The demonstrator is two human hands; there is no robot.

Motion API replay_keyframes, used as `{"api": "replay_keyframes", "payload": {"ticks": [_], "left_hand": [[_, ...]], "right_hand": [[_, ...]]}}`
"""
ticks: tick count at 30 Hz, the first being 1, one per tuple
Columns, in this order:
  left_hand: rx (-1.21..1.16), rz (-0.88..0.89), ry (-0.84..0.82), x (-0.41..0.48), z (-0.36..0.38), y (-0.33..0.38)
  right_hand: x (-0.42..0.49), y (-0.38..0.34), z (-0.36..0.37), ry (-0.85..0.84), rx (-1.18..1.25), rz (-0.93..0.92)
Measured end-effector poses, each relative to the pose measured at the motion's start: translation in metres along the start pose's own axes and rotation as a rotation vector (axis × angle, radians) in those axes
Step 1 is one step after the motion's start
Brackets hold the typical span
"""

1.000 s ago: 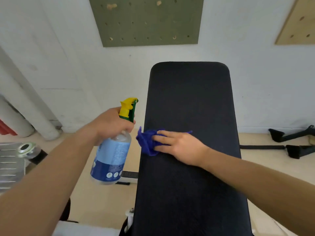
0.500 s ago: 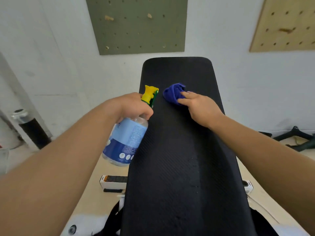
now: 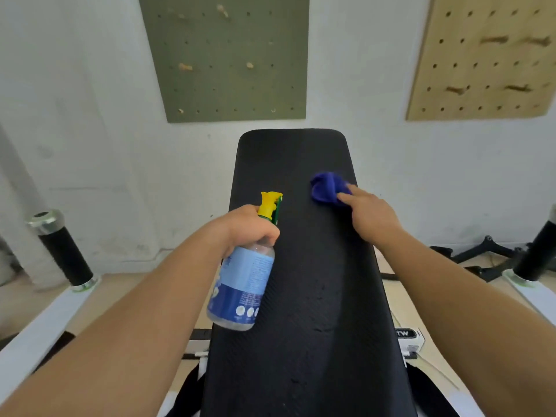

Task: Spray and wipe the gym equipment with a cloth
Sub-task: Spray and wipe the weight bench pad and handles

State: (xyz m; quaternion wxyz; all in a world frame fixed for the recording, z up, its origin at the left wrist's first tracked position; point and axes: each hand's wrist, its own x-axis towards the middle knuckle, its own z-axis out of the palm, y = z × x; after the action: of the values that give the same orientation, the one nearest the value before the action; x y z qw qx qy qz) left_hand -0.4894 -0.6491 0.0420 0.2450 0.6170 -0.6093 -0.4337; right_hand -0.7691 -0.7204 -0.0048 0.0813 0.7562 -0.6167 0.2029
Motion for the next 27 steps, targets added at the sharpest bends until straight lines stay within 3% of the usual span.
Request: {"api": "replay_keyframes", "payload": {"ticks": [1,3,7,9,12,15,19,23,27], "left_hand": [[0.004,0.012,-0.009,0.006,0.001,0.004],[0.027,0.027,-0.011,0.021,0.002,0.008],[0.039,0.026,-0.010,0.047,-0.002,0.012],[0.055,0.021,-0.010,0.052,-0.003,0.014],[0.104,0.007,-0.021,0.051,0.000,0.019],[0.144,0.014,-0.009,0.046,0.003,0.025],[0.142,0.024,0.005,0.038,0.006,0.033],[0.146,0.014,0.020,0.034,0.012,0.038],[0.144,-0.005,0.027,0.035,0.022,0.040]], "right_hand": [[0.009,0.008,0.002,0.050,0.035,0.108],[0.015,0.000,0.009,0.098,0.020,0.122],[-0.018,-0.034,0.034,0.195,-0.035,-0.375],[-0.026,-0.028,0.032,0.184,0.022,-0.466],[-0.010,-0.020,0.015,0.185,0.200,-0.295],[0.008,-0.033,0.005,-0.010,0.083,-0.145],[0.018,-0.035,0.010,-0.086,-0.026,-0.017],[0.009,-0.030,0.017,0.085,0.076,-0.015],[0.005,-0.011,0.010,0.348,0.348,0.254]]}}
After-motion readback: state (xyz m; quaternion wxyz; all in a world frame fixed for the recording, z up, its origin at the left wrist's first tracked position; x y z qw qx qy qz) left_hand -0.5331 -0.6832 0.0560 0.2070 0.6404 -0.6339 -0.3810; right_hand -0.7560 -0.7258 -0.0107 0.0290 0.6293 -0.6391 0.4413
